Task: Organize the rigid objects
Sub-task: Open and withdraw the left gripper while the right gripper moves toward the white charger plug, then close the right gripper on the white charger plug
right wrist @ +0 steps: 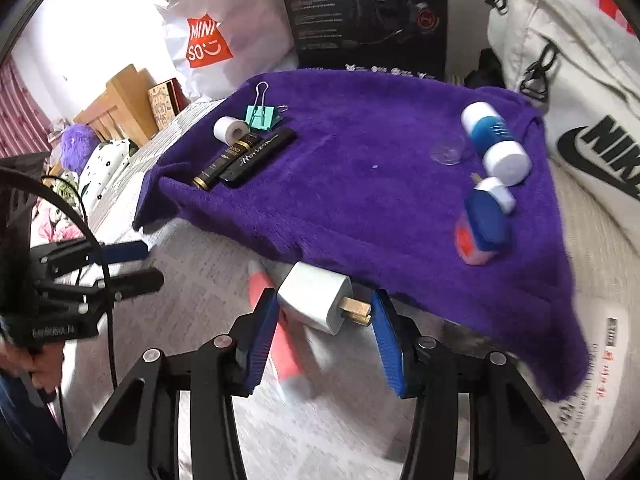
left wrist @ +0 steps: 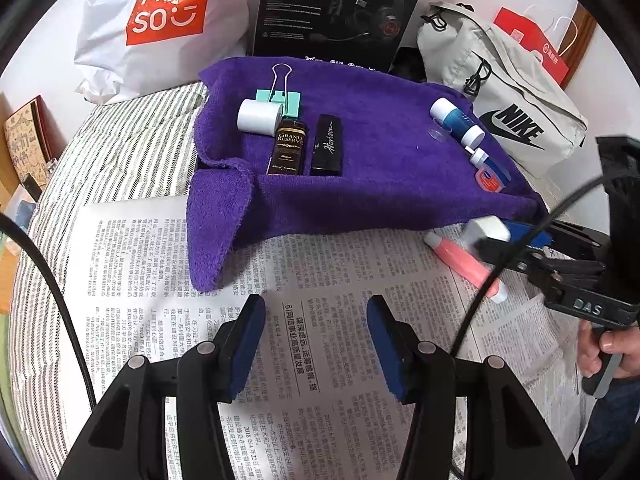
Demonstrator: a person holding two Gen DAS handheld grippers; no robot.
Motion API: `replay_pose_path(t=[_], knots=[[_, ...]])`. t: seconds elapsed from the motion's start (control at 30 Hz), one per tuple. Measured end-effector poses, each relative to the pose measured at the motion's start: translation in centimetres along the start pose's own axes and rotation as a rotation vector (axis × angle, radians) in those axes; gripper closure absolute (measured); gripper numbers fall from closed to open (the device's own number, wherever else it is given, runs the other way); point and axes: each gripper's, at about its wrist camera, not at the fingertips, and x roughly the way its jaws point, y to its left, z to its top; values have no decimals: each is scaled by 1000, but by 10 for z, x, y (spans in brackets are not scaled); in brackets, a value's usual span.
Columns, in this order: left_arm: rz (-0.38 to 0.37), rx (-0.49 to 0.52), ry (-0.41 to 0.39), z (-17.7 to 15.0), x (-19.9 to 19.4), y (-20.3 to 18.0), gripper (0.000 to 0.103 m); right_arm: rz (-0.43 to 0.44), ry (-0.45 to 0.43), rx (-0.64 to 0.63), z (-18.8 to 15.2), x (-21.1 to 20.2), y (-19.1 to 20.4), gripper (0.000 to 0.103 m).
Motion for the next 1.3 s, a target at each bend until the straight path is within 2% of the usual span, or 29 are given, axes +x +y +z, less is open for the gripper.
replay_pose_path(t=[0.13, 0.3, 0.47, 0.7, 0.83, 1.03, 1.17, 1.3], knots=[[1, 4, -1, -1, 0, -1, 52, -23, 21, -30, -14, -14, -16, 56], [-1, 10, -2, -2, 0, -3, 50, -81, 28, 25, -28, -19, -37, 55], [1, 15, 1, -2, 1, -5, 50, -161, 16, 78, -39, -19, -37, 45], [0, 29, 1, -2, 2, -7, 47, -144, -51, 182, -36, -16, -32, 43], [-8, 29, 0, -2, 2, -7, 47, -199, -42, 157, -36, -14, -31, 43], [-6, 30, 3, -3, 1, -8, 47, -240, -37, 194, -51, -27, -54, 43], [-8, 48, 9, -3, 2, -12, 47, -197, -59, 193, -52, -31, -56, 43], [-10, 53, 14, -3, 2, -14, 47, -195, -67, 150, -45, -22, -51, 43]])
